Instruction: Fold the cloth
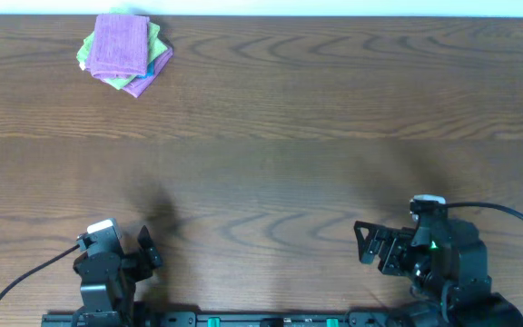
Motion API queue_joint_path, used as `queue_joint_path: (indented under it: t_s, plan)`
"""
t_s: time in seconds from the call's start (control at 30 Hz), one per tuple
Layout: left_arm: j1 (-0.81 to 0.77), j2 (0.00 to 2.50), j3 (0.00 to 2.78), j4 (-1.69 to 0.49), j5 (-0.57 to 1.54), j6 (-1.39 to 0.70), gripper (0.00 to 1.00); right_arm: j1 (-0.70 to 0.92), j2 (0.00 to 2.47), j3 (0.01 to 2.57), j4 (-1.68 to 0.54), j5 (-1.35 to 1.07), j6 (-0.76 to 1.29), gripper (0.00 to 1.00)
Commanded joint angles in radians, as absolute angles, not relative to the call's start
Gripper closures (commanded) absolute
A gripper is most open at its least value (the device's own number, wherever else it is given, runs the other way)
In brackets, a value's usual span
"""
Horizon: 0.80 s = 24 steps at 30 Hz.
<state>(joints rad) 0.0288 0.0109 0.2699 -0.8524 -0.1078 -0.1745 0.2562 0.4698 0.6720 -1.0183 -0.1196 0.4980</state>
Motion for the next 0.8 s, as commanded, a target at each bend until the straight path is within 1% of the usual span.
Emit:
queue_joint_path:
  t_s: [0.0, 0.17, 0.33, 0.53, 0.63, 0.77]
  plan:
    - [0.024, 0.004, 0.236, -0.897, -0.104, -0.153, 0.05, 0.248, 0.465, 0.669, -1.034, -0.109, 0.507, 0.01]
    - [0.023, 0.004, 0.236, -0.897, -0.104, -0.153, 0.05, 0.248, 0.442, 0.668, -1.029, 0.02, 0.468, 0.01]
    - [0.023, 0.004, 0.236, -0.897, -0.104, -0.154, 0.05, 0.24, 0.396, 0.653, -0.974, 0.081, 0.261, 0.01]
    - [0.023, 0.004, 0.236, -0.897, -0.104, -0.154, 0.05, 0.181, 0.345, 0.624, -0.933, 0.132, 0.058, 0.01]
    - [0.024, 0.004, 0.236, -0.897, -0.104, -0.153, 0.05, 0.154, 0.316, 0.583, -0.896, 0.132, 0.016, 0.01]
    - [0.024, 0.004, 0.236, -0.897, -0.104, -0.153, 0.05, 0.127, 0.262, 0.502, -0.85, 0.131, 0.018, 0.01]
